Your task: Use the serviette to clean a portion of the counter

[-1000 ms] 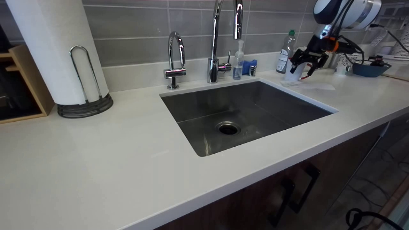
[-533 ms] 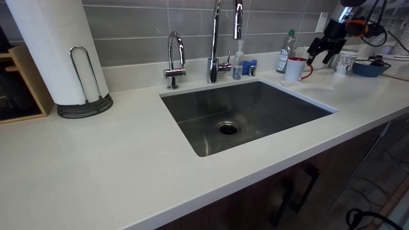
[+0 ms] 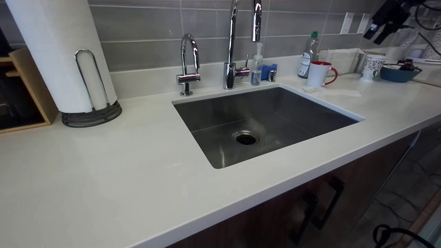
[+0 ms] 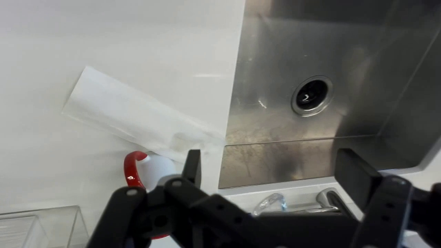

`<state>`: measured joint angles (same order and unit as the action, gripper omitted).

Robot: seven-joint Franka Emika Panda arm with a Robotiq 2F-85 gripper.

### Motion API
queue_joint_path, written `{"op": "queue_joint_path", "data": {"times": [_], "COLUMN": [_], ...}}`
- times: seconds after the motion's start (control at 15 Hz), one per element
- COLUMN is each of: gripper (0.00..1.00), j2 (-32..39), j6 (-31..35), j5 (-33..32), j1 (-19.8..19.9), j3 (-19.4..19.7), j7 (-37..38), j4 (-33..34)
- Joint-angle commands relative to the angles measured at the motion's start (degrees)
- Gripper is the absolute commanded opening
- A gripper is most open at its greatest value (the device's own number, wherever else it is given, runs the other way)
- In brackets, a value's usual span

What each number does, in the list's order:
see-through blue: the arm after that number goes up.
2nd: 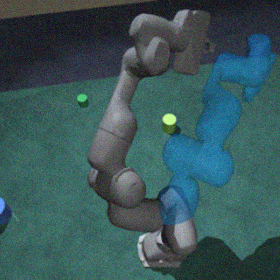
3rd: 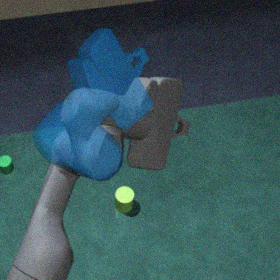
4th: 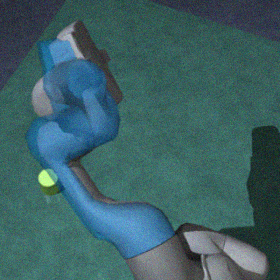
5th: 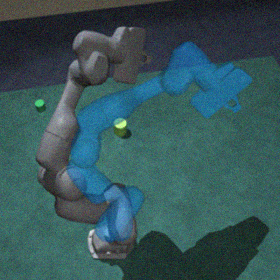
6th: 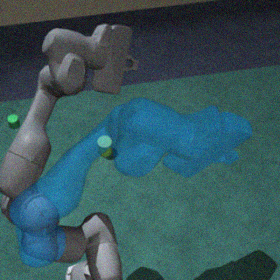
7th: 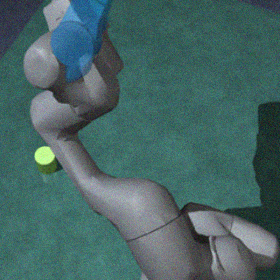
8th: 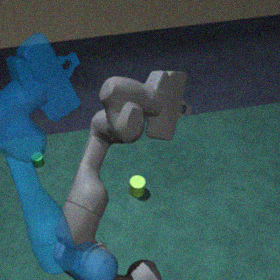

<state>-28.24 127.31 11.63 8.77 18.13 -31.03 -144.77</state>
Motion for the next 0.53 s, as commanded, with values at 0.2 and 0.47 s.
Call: {"op": "queue_joint_path", "data": {"times": [0.2,0.47], "gripper": [1.00,1.00], "j2": [-4.2,-4.3], "j6": [-9.1,-9.3], "j5": [0.0,0.0], "j1": [0.4,0.4], "j3": [3.6,3.6], "j7": [1.1,1.4], "j4": [2.1,2.2]}}
